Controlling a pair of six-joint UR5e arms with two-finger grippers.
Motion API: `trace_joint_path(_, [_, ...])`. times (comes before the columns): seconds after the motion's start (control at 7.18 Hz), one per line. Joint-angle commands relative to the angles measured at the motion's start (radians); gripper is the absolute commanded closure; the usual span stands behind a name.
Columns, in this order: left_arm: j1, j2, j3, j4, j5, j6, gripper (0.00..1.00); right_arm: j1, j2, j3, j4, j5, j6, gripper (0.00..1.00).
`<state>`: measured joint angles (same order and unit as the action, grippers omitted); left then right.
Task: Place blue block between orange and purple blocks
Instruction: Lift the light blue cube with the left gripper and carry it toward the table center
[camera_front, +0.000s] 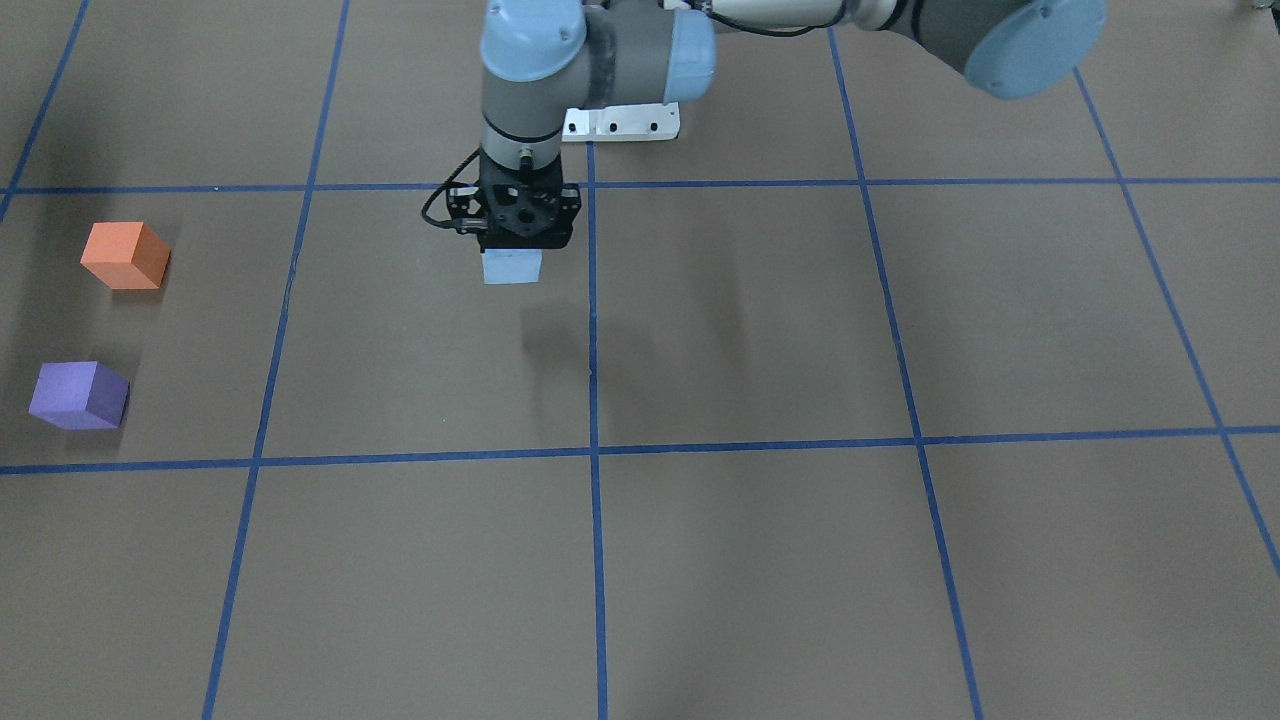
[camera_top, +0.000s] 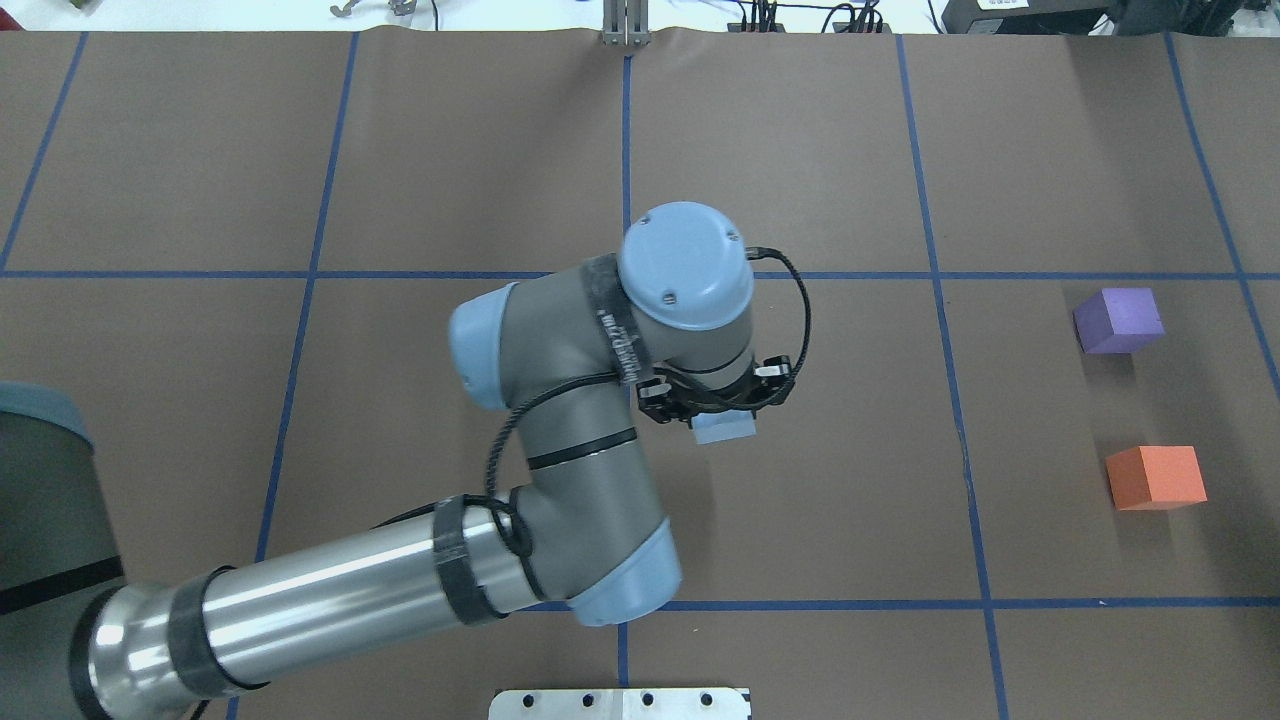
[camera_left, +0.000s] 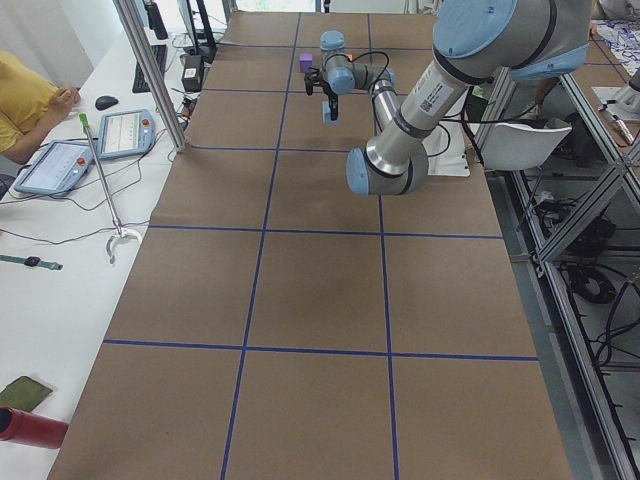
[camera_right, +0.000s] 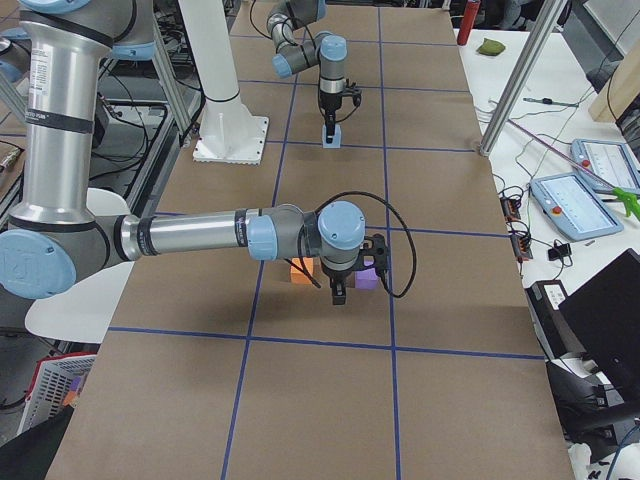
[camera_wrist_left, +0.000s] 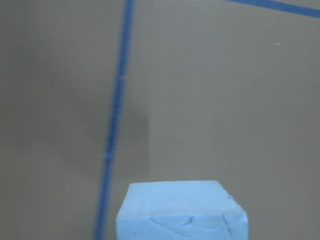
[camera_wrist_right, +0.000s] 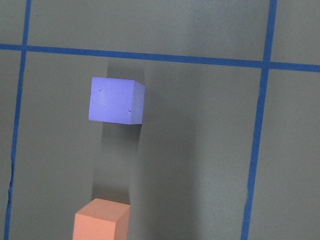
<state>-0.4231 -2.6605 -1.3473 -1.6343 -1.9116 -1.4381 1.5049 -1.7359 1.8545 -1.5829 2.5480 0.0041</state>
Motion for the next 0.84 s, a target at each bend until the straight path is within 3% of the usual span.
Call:
trace_joint_path(0.0, [0.058,-0.226,0.378,-0.15,0.151,-0.021,1.0,0.0,-0.002,-0.003,0.011,0.015,-0.004,0.0])
trace_joint_path(0.28, [0.082,-0.289,0.489,-0.179,0.2,0.046,1.0,-0.002,-0.002,-0.001,0.018,0.015,-0.009,0.0])
trace_joint_path(0.42, [0.089,-0.315,0.529,-0.179,0.203,0.068,0.92,-0.002,-0.002,-0.003,0.03,0.015,-0.009,0.0])
trace_joint_path(0.7, [0.113,-0.315,0.543,-0.179,0.238,0.07,0.34,-0.003,-0.004,-0.002,0.032,0.015,-0.01,0.0])
